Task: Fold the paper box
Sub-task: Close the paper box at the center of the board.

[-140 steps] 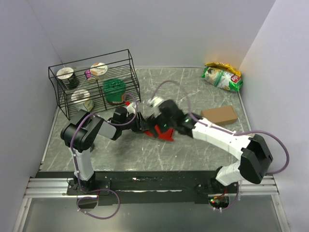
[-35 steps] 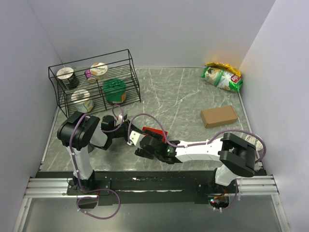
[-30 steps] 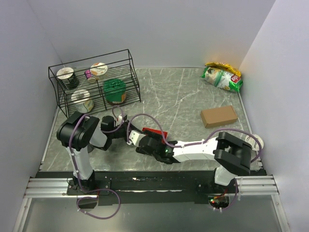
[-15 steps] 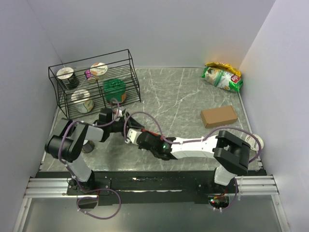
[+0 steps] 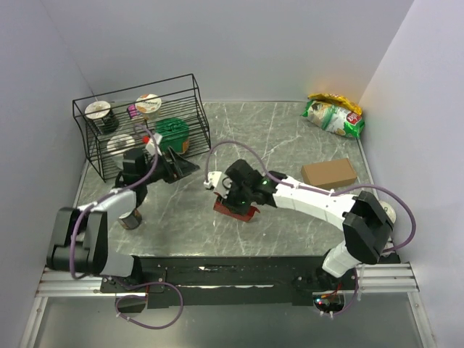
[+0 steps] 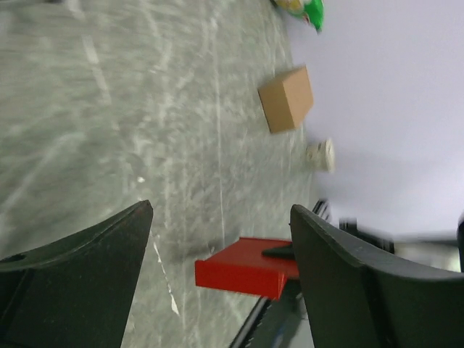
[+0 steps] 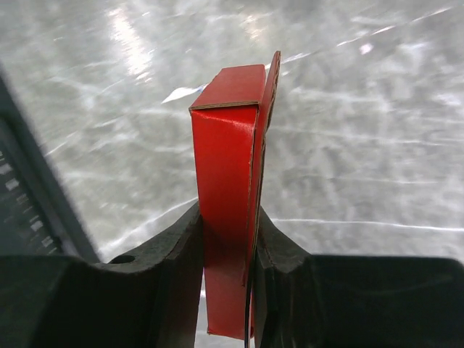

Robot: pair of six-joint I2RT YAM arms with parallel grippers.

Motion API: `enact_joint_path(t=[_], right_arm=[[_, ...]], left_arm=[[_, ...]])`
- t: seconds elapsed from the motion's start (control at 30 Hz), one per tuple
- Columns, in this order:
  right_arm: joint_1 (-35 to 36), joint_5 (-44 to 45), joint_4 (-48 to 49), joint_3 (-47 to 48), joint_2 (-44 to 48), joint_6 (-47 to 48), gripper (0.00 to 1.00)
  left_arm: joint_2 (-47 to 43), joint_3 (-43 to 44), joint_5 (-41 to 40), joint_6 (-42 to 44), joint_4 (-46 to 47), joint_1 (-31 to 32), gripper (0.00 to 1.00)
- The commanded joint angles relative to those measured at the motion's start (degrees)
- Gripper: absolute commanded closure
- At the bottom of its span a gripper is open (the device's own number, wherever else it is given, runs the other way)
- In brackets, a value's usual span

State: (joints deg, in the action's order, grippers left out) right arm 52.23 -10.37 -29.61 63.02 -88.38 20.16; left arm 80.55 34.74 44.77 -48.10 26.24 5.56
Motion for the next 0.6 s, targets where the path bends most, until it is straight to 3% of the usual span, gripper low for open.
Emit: enact_joint_path(t=[0.0,0.13,0.2,0.33,0.47,0.57], right_arm=[[-3.96,-16.23,-5.11,2.72,2.25,-0.04,0.74],[-5.2,-19.77,-5.99,2.54,2.07,0.4,0.74],[-5.29,-20.39,-5.73,2.19,2.33,0.14,0.74],[-5.56,-21.01,-4.41,1.4,2.86,-0.39,0.74],[-5.56,-20.74,-4.15,0.44,3.47,-0.91,0.73],[-5.56,-20.22,-3.97,0.17,3.56,-1.18,0.73]], left_arm=[[-7.33,-6.15,-2.59,11.43,11.77,6.74,0.18],[-11.37,-11.09,3.91,12.41,21.13,7.71,0.19],[-12.08,-10.14,3.75,16.25,19.3,10.32,0.23],[-11.48,-5.48,0.23,25.67,5.52,17.28,0.34],[-12.26,-5.38,-0.21,26.57,5.66,19.13,0.47],[-13.05,-6.26,0.66,25.08,7.15,19.66,0.5]])
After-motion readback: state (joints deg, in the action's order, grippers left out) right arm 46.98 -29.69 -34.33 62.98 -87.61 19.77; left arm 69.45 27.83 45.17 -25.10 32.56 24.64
